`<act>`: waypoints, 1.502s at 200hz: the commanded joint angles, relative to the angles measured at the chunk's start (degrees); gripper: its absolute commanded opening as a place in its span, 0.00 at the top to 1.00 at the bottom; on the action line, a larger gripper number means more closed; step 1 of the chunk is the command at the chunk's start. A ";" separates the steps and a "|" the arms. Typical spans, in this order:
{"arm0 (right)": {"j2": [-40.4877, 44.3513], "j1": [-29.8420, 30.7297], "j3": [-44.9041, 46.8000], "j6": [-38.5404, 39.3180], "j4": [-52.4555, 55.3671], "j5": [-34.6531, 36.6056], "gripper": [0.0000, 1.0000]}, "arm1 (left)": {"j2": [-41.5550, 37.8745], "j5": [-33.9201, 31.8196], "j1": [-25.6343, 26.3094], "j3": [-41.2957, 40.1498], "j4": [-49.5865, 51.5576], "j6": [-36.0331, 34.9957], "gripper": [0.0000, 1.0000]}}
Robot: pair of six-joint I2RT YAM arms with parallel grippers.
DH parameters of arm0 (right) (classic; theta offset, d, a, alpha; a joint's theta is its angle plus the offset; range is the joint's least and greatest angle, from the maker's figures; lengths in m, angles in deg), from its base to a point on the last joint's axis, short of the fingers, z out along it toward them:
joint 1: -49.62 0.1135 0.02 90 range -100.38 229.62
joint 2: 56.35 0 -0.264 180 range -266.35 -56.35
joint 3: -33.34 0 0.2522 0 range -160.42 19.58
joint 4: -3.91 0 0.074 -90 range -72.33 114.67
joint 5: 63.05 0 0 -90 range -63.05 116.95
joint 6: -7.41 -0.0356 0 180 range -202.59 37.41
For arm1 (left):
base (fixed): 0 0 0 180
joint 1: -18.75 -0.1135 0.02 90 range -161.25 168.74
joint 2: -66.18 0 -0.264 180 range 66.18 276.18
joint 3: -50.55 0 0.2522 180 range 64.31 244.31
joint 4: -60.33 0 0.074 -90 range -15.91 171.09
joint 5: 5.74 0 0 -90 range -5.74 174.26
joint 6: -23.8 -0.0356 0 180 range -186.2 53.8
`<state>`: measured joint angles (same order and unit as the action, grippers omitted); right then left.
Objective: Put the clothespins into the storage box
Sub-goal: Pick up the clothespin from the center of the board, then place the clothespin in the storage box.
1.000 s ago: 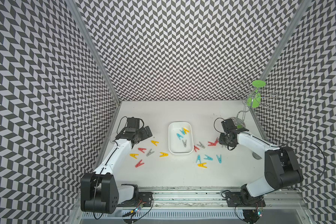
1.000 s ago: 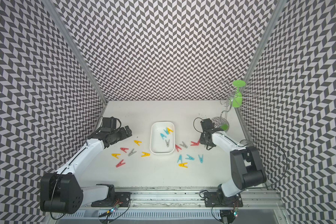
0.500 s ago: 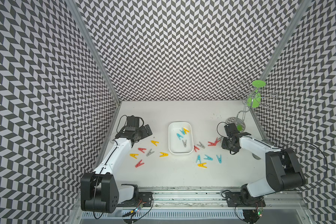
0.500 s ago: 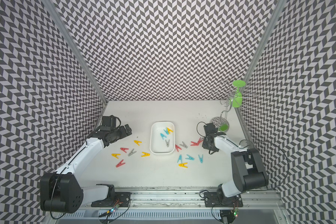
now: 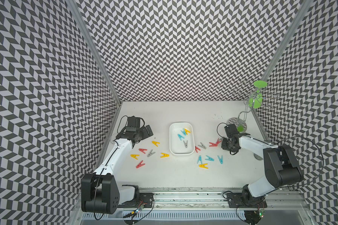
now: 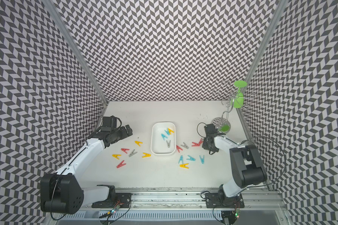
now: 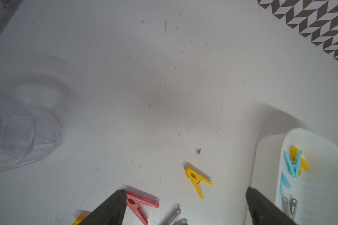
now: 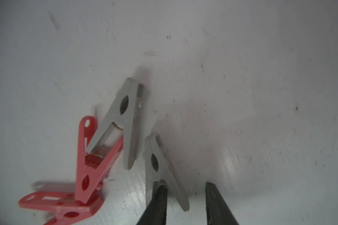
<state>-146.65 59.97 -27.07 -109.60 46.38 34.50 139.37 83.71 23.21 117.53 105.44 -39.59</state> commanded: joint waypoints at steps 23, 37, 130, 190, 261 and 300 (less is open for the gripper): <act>-1.43 -0.11 -0.10 1.21 -3.03 -1.37 0.77 | 0.52 -0.60 -0.36 1.34 -0.33 -0.25 0.00; -1.63 -0.11 -0.19 1.43 -2.89 -1.81 0.82 | 0.61 -0.59 -0.35 1.46 -0.33 -0.32 0.00; 4.99 4.63 -2.68 0.77 1.96 -1.29 0.91 | 0.75 -0.51 -0.39 1.06 -0.15 -0.44 0.00; 9.64 15.08 -9.68 -2.94 4.99 -1.35 0.92 | 1.07 0.21 -0.33 1.00 -0.59 -0.24 0.00; -0.54 32.19 -24.07 -4.70 0.95 -2.52 0.92 | 0.33 1.21 -0.17 -0.56 -1.15 0.20 0.00; -10.01 37.54 -29.04 -2.81 -1.21 -4.48 0.91 | -0.33 0.85 -0.21 -0.65 -0.34 -0.04 0.00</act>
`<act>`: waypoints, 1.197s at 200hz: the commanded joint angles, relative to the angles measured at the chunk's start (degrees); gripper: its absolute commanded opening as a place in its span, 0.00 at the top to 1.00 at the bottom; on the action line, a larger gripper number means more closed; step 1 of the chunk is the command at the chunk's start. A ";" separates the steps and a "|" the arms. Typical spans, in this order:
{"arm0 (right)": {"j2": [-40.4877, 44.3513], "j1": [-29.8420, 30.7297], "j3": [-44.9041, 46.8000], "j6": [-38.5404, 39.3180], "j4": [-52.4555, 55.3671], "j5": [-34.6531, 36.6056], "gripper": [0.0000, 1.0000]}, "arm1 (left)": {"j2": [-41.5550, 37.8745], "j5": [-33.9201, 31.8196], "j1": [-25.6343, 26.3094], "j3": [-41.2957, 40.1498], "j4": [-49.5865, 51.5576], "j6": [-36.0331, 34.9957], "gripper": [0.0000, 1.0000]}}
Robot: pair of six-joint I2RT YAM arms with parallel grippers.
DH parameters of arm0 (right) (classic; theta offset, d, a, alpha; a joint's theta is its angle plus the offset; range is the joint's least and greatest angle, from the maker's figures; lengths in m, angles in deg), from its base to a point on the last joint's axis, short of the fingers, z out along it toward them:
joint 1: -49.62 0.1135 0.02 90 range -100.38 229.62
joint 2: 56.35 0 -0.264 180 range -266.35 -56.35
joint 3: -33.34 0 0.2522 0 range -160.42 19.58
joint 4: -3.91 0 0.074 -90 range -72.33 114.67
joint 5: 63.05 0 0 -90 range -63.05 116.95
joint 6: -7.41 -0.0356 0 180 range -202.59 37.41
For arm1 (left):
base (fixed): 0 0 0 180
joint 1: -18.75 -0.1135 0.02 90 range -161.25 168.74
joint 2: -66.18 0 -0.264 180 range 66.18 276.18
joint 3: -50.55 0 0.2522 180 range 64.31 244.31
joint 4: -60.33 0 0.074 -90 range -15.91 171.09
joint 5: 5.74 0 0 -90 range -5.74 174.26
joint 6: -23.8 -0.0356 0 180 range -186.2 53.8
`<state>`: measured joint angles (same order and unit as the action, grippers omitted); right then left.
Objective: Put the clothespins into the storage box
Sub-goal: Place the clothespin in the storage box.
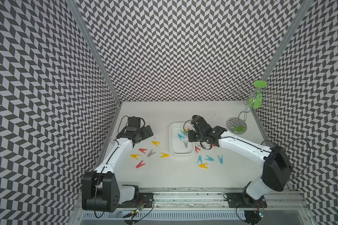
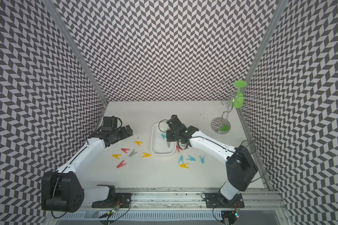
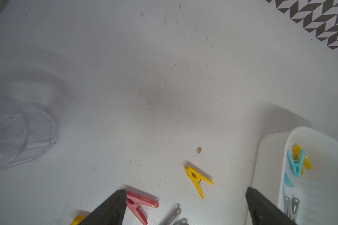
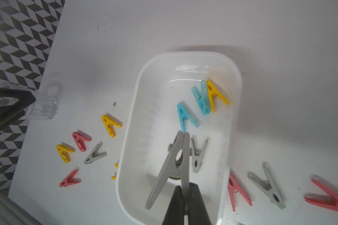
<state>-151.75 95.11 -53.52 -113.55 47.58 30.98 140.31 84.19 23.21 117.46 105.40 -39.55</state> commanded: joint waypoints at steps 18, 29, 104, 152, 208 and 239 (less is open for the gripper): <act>-8.56 3.75 -4.09 1.53 -2.87 -0.74 0.91 | -1.79 -0.18 -0.24 -0.63 0.06 -0.26 0.00; -10.86 3.96 -4.85 1.67 -3.06 -0.85 0.91 | -2.06 -0.31 -0.21 -0.80 0.07 -0.28 0.00; -20.98 3.56 -8.50 2.24 -2.36 1.41 0.91 | -2.13 0.68 -0.16 -1.03 0.27 -0.62 0.00; -23.60 1.75 -10.14 2.02 -2.34 1.59 0.90 | -2.17 0.80 -0.16 -0.94 0.24 -0.57 0.00; -25.33 0.47 -13.60 3.51 -1.11 0.98 0.78 | -1.62 0.43 -0.19 -0.66 0.08 -0.72 0.00; -21.36 0.47 -14.35 4.43 0.04 -1.01 0.76 | -1.36 0.25 -0.22 -0.41 0.15 -0.68 0.00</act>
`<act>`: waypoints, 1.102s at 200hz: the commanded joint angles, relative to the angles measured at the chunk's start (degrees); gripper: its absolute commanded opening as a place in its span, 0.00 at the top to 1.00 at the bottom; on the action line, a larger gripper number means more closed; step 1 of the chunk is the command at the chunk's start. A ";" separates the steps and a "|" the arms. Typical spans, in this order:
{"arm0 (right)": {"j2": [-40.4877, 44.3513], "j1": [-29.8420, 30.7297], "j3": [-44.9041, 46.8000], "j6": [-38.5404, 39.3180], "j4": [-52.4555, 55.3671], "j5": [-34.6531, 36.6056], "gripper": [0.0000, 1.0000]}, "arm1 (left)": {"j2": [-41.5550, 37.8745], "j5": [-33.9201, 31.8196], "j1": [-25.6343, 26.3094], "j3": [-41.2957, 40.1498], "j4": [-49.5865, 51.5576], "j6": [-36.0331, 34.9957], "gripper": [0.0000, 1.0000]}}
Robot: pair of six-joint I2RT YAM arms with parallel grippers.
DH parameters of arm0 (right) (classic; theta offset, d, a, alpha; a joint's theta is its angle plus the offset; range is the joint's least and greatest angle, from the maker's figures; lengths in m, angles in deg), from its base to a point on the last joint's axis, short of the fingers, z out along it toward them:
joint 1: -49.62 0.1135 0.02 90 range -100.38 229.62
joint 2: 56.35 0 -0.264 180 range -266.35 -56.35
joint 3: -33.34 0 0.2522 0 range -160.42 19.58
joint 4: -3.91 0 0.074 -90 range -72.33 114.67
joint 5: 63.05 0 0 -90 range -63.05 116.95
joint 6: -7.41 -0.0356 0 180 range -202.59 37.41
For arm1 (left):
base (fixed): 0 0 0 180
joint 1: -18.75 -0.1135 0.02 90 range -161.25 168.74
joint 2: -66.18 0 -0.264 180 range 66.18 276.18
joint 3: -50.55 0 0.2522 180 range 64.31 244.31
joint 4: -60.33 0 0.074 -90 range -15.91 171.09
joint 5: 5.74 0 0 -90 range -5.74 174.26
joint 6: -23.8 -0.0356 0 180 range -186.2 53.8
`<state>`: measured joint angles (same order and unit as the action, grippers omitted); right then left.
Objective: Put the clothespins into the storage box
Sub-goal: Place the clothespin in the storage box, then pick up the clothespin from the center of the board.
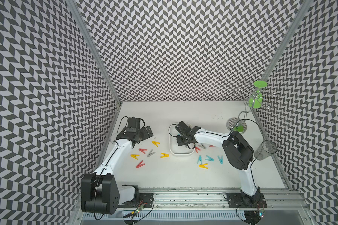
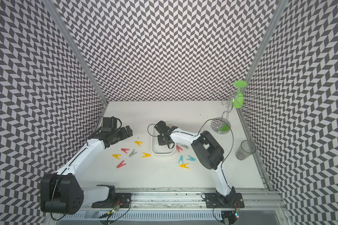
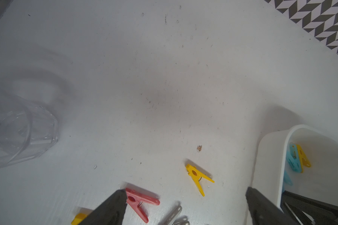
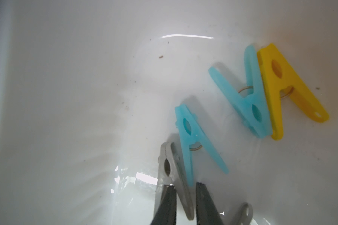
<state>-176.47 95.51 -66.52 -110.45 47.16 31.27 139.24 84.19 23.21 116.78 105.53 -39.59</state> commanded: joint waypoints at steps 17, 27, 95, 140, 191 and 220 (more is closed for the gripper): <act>7.07 0.01 -1.26 2.01 1.52 -2.15 0.74 | -0.20 0.16 -0.17 0.35 0.02 -0.72 0.00; 8.81 -0.22 -1.09 2.47 2.83 -1.57 0.72 | 0.03 0.16 -0.21 0.52 0.02 -0.76 0.00; 22.96 -12.38 15.12 1.37 4.78 1.02 0.65 | 1.45 0.34 -0.16 2.32 0.38 -0.98 0.00; 30.38 -23.34 26.05 0.29 3.82 3.34 0.65 | 2.59 0.69 -0.16 3.38 0.46 -1.16 0.00; 31.15 -30.25 32.59 -0.88 -0.13 3.74 0.72 | 3.03 0.43 -0.16 4.40 0.90 -1.43 0.00; 30.26 -31.69 33.97 -0.60 -1.78 3.01 0.72 | 3.11 0.08 -0.16 4.32 1.03 -1.60 0.00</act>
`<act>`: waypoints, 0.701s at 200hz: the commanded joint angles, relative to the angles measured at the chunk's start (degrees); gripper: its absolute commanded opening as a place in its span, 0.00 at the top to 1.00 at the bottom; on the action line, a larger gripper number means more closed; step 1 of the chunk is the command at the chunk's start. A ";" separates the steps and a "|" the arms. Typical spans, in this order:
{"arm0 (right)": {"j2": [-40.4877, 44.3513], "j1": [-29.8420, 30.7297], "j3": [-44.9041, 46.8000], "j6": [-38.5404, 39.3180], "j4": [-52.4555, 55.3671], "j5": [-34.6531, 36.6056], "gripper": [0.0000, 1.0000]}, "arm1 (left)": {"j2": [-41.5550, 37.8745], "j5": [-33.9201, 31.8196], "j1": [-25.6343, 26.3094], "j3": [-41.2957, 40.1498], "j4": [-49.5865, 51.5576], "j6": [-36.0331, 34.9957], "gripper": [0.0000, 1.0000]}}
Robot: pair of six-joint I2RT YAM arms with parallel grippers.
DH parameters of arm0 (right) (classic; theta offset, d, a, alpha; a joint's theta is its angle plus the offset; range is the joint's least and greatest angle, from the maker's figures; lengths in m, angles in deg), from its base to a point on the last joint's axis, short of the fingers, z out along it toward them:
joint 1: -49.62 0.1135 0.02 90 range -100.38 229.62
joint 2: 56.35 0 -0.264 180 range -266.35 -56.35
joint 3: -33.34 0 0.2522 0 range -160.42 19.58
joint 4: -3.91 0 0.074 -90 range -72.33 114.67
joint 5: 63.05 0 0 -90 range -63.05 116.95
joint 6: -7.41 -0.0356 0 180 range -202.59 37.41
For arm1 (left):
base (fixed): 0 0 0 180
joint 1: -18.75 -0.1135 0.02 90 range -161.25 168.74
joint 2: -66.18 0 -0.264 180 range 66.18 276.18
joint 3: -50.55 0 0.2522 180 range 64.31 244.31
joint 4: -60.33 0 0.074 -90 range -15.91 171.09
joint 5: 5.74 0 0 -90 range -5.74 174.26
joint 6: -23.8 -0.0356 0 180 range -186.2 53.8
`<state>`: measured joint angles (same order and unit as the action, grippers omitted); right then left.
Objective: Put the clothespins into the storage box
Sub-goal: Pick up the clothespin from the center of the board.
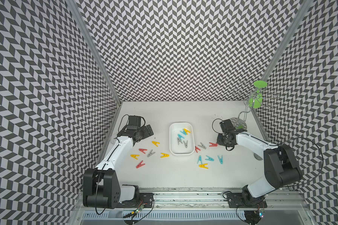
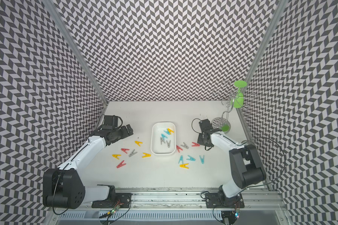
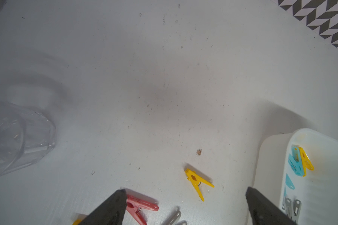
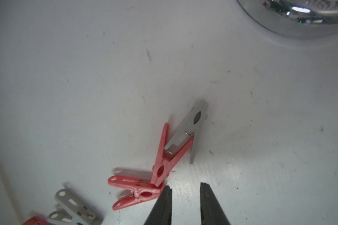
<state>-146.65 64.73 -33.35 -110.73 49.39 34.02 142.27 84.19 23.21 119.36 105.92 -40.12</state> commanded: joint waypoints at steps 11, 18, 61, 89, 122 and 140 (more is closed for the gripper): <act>-0.14 -0.96 1.04 -0.24 -4.42 -0.16 0.73 | 0.19 0.08 -0.21 1.81 0.60 -0.99 0.00; -0.45 -0.92 1.24 -0.17 -4.78 -0.33 0.72 | 0.26 0.08 -0.19 1.87 0.60 -0.99 0.00; -2.44 -1.21 1.80 -0.28 -6.15 -1.01 0.73 | 0.52 -0.06 -0.20 1.98 0.43 -0.94 0.00; -2.99 -1.32 2.02 -0.43 -6.50 -0.85 0.74 | 0.54 -0.23 -0.28 1.98 0.60 -0.90 0.00; -3.75 -1.83 2.61 -0.38 -7.29 -0.79 0.77 | 0.45 -0.45 -0.27 1.73 0.55 -0.92 0.00; -4.13 -2.01 2.74 -0.32 -7.90 -0.58 0.79 | 0.54 -0.45 -0.26 1.65 0.51 -0.79 0.00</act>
<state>-149.63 63.33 -31.38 -110.73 43.95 33.13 142.69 84.10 23.21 119.54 105.92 -40.66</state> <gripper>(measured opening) 0.222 0.998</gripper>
